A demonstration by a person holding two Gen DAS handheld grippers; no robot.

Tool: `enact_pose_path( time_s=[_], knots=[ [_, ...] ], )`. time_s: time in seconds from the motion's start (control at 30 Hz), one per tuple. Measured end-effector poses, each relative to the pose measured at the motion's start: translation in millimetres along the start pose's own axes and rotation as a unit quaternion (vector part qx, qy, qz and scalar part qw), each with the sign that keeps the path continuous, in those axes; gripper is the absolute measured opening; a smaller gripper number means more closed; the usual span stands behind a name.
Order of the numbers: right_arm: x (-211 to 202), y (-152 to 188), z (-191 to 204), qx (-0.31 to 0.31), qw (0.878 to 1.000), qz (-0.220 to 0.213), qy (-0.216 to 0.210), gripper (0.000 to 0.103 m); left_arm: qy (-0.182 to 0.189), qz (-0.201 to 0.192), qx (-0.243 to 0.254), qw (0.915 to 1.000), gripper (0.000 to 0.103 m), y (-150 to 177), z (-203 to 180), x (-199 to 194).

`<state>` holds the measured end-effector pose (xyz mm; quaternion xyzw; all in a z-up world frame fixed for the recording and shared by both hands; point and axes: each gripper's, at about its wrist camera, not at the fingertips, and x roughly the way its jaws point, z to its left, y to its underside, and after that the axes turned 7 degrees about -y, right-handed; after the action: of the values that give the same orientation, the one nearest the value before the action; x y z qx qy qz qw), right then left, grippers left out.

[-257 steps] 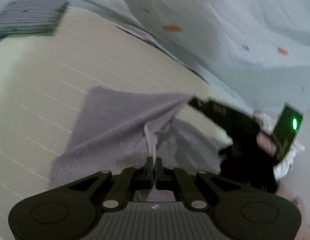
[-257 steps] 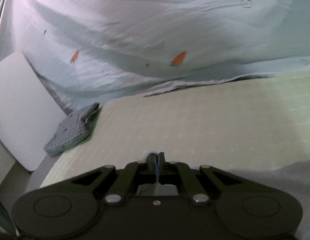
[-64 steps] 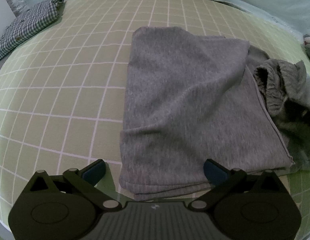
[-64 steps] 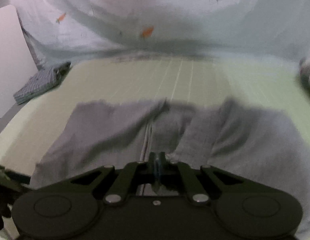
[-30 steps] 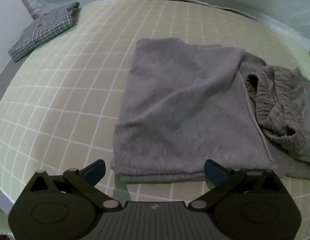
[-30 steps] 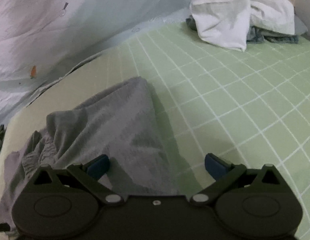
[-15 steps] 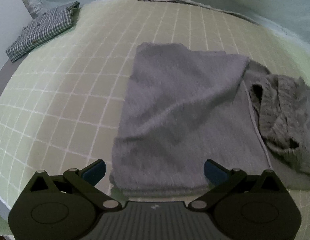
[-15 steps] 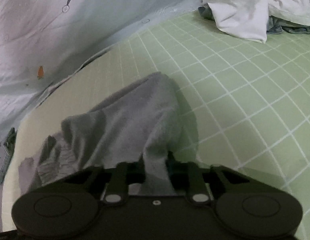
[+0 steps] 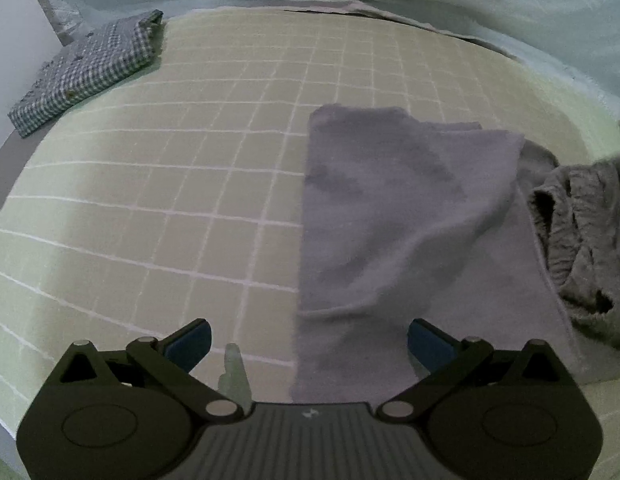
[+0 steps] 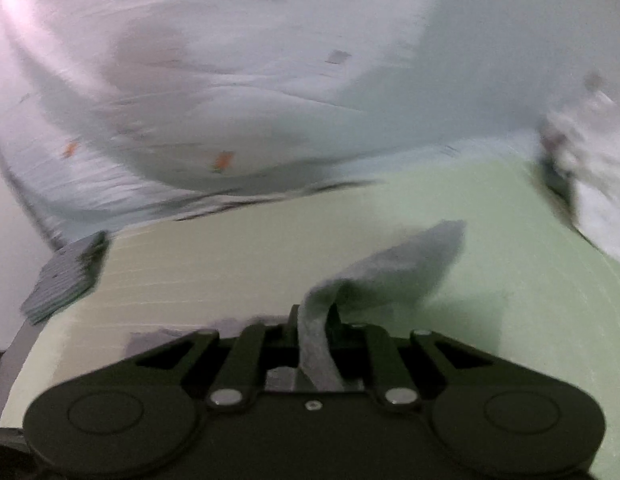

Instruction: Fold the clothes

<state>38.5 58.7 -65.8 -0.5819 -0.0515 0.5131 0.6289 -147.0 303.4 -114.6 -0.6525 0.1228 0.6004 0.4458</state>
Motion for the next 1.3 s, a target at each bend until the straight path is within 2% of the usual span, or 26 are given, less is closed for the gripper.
enact_pose_path(
  time_s=[0.13, 0.2, 0.23, 0.27, 0.33, 0.4, 0.43, 0.47, 0.53, 0.67, 0.77, 0.87, 1.03, 1.17, 1.3],
  knots=[
    [28.6, 5.9, 60.1, -0.034, 0.997, 0.023, -0.063, 0.011, 0.003, 0.005, -0.008, 1.0, 0.103, 1.8, 21.8, 4.2],
    [50.0, 20.9, 90.1, -0.067, 0.992, 0.059, -0.086, 0.013, 0.006, 0.008, -0.016, 0.9998, 0.103, 2.8, 31.8, 7.1],
    [65.1, 34.2, 104.2, -0.09, 0.987, 0.094, -0.091, 0.017, 0.008, 0.01, -0.019, 0.9997, 0.103, 3.1, 35.3, 7.9],
    [79.0, 48.6, 114.4, -0.112, 0.982, 0.125, -0.088, 0.03, 0.009, 0.012, -0.023, 0.9996, 0.103, 3.5, 38.4, 8.8],
    [99.7, 75.1, 127.0, -0.14, 0.973, 0.169, -0.07, 0.048, 0.011, 0.012, -0.025, 0.9995, 0.103, 4.1, 41.7, 8.8],
    [107.4, 93.9, 131.4, -0.16, 0.965, 0.2, -0.048, 0.052, 0.011, 0.006, -0.022, 0.9997, 0.103, 4.2, 42.0, 6.2],
    [101.9, 95.6, 129.1, -0.165, 0.965, 0.197, -0.046, 0.056, 0.01, 0.003, -0.021, 0.9997, 0.103, 4.3, 42.2, 4.8],
    [94.3, 93.1, 125.5, -0.167, 0.966, 0.19, -0.048, 0.066, 0.011, -0.001, -0.022, 0.9997, 0.103, 4.2, 42.3, 3.4],
    [74.4, 83.8, 119.0, -0.176, 0.971, 0.159, -0.035, 0.079, 0.014, -0.004, -0.029, 0.9995, 0.103, 2.8, 42.6, 1.0],
    [38.2, 62.8, 101.3, -0.181, 0.98, 0.082, 0.027, 0.093, 0.022, -0.019, -0.039, 0.9988, 0.103, -5.3, 37.1, -6.4],
    [33.7, 53.8, 72.5, -0.15, 0.983, 0.068, 0.082, 0.096, 0.043, -0.03, -0.049, 0.9974, 0.102, -14.1, 26.6, -13.9],
    [36.0, 57.7, 37.6, -0.098, 0.983, 0.095, 0.126, 0.096, 0.079, -0.025, -0.06, 0.9947, 0.096, -20.8, 12.6, -18.5],
    [20.9, 74.2, 6.8, -0.029, 0.989, 0.091, 0.112, 0.096, 0.118, -0.013, -0.054, 0.9914, 0.087, -23.2, -13.1, -22.1],
    [14.5, 81.2, 2.0, -0.024, 0.988, 0.093, 0.121, 0.096, 0.137, 0.005, -0.045, 0.9895, 0.086, -26.9, -24.4, -19.5],
    [10.8, 92.6, -7.9, -0.014, 0.985, 0.114, 0.13, 0.096, 0.179, 0.028, -0.067, 0.9812, 0.087, -27.6, -33.0, -12.4]
  ],
)
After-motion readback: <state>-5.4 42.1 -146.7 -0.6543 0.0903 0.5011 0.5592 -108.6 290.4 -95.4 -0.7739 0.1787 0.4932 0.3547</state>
